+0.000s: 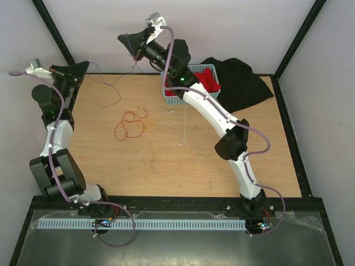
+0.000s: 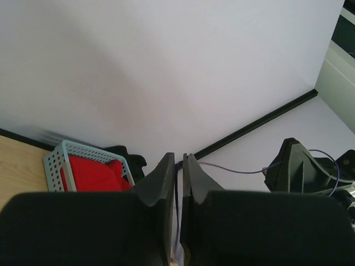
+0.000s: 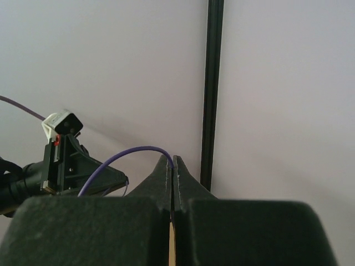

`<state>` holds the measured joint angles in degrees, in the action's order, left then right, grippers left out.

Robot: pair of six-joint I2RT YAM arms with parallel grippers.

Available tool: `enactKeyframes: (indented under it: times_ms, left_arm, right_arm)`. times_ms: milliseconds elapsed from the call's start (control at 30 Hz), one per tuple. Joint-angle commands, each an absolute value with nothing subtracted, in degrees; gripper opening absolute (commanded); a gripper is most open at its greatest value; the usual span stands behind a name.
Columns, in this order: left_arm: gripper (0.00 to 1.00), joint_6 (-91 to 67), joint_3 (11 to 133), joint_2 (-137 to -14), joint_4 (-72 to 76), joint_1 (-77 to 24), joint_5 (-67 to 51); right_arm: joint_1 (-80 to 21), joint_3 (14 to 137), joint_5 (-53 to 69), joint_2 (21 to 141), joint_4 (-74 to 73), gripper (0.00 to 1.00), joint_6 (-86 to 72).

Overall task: Zip-tie the wires
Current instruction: Untie the cable at the center of the board.

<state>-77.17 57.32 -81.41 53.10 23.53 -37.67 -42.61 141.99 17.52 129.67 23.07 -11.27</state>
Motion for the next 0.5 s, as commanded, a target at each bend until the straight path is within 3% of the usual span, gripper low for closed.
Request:
enactKeyframes:
  times_ms: [0, 200, 467]
  left_arm:
    - [0.11, -77.82, 57.07, -82.38, 58.22, 23.36, -39.61]
    - [0.09, -75.16, 55.77, -79.14, 57.88, 25.5, -40.64]
    - [0.02, -57.46, 52.41, -65.3, 38.51, 26.2, -40.03]
  right_arm:
    - [-42.78, 142.39, 17.36, 128.91, 18.75, 0.0, -9.91]
    - [-42.63, 139.42, 5.05, 121.26, 0.47, 0.0, -0.64]
    - [-42.02, 110.15, -21.17, 100.82, -7.74, 0.0, 12.17]
